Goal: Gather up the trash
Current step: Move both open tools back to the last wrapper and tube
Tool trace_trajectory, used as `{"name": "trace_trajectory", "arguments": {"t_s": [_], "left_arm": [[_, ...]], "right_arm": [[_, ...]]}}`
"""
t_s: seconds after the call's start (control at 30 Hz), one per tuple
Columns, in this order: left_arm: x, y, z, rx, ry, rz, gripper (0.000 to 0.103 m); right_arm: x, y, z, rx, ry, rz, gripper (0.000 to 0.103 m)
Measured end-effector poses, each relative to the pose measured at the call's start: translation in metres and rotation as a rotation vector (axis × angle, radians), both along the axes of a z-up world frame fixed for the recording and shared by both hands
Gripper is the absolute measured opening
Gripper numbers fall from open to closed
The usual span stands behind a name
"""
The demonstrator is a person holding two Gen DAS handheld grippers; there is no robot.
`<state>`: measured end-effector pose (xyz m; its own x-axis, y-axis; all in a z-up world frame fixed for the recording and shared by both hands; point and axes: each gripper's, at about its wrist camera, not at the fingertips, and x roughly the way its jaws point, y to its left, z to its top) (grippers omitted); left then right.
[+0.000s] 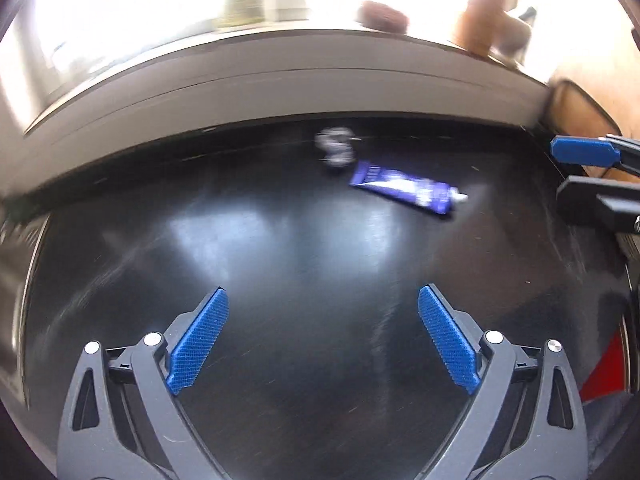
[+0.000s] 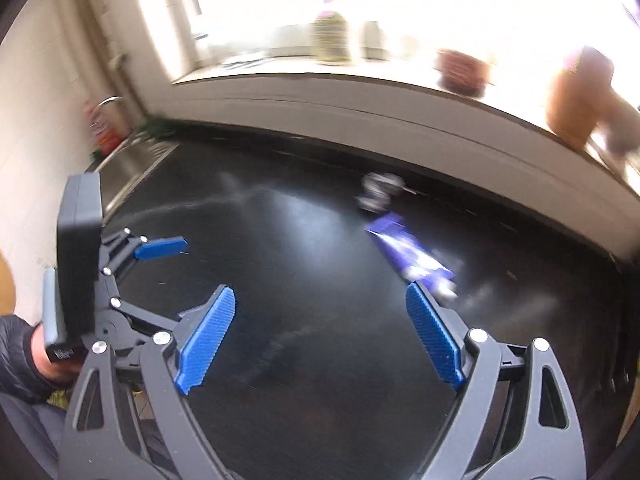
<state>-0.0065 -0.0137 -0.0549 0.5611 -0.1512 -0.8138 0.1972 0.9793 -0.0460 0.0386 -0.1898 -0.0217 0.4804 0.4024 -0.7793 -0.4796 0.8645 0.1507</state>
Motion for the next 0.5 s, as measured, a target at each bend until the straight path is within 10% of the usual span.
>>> {"name": "trace_trajectory", "arguments": {"t_s": [0.5], "left_arm": [[0.095,-0.017,-0.034,0.038,0.085,-0.081,0.093]], "right_arm": [[0.062,-0.016,-0.063,-0.069,0.115,-0.006,0.085]]}}
